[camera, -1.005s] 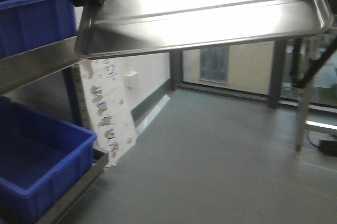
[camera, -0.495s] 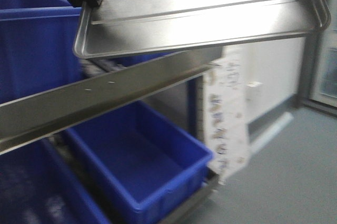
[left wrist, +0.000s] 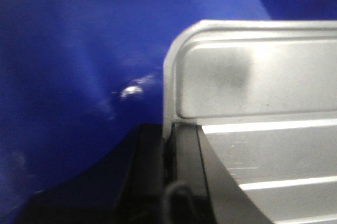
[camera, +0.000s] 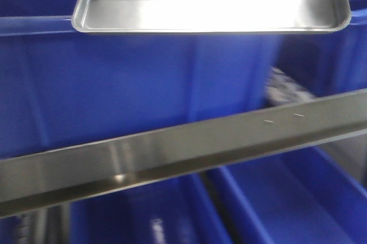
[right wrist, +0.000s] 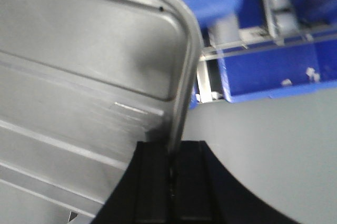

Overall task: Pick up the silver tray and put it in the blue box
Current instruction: 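Hold the tray in both grippers while the base drives to the blue bin, then lower the held tray with both grippers into the blue bin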

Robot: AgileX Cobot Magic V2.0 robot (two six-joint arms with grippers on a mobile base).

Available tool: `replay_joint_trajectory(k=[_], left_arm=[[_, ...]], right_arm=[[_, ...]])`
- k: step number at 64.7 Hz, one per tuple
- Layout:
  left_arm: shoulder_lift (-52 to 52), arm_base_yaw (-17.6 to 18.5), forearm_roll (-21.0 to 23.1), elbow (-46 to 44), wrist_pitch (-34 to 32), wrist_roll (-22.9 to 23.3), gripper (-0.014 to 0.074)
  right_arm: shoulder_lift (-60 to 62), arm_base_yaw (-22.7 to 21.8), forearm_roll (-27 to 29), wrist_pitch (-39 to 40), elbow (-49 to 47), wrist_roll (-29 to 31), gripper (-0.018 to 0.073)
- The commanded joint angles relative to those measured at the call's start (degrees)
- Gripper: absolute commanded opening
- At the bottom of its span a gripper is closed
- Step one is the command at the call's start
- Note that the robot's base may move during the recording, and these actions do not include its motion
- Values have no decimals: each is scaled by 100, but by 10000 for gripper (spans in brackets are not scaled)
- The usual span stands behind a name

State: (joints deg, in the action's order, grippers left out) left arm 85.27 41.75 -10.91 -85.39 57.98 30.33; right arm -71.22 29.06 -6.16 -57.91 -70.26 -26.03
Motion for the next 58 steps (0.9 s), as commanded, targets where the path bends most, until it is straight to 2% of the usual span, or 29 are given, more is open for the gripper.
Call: replay_joint_trajectory(k=[1,58], left_arm=[[-215,44,-136,-233,-265,-7,-104],[-215,44,-122,-233,-145,-7,-104]], right_arm=[[166,-24,-174,162,-219,97,57],[166,-24,-174,162,-219,97,57]])
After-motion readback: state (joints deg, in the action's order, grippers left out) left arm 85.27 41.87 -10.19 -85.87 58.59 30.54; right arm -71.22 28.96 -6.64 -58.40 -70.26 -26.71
